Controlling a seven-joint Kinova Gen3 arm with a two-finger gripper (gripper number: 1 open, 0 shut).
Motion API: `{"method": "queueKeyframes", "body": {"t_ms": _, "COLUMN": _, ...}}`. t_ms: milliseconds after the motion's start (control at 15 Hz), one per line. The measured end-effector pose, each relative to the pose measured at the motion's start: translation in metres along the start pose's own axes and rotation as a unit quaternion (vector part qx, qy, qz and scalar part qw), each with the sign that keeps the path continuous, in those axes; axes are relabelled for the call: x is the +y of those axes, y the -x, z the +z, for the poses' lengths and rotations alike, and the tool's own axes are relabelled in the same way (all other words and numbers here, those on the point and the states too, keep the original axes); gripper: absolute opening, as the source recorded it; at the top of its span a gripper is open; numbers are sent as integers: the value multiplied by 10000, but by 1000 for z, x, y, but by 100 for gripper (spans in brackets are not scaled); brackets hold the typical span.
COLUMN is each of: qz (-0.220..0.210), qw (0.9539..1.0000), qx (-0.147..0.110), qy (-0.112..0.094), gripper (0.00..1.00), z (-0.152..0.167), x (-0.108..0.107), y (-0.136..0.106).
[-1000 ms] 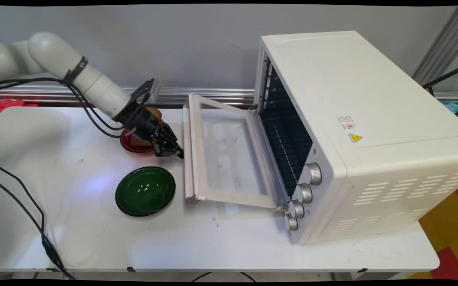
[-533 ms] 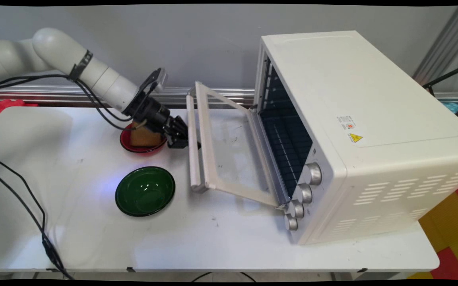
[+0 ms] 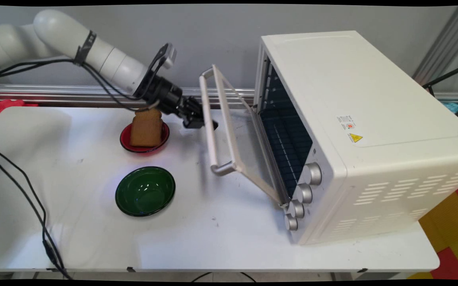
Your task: Close the oven
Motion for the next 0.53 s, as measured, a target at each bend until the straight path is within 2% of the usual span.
{"method": "queueKeyframes", "body": {"t_ms": 533, "qz": -15, "qw": 9986, "qx": 520, "qy": -114, "gripper": 0, "z": 4, "x": -4, "y": -53}}
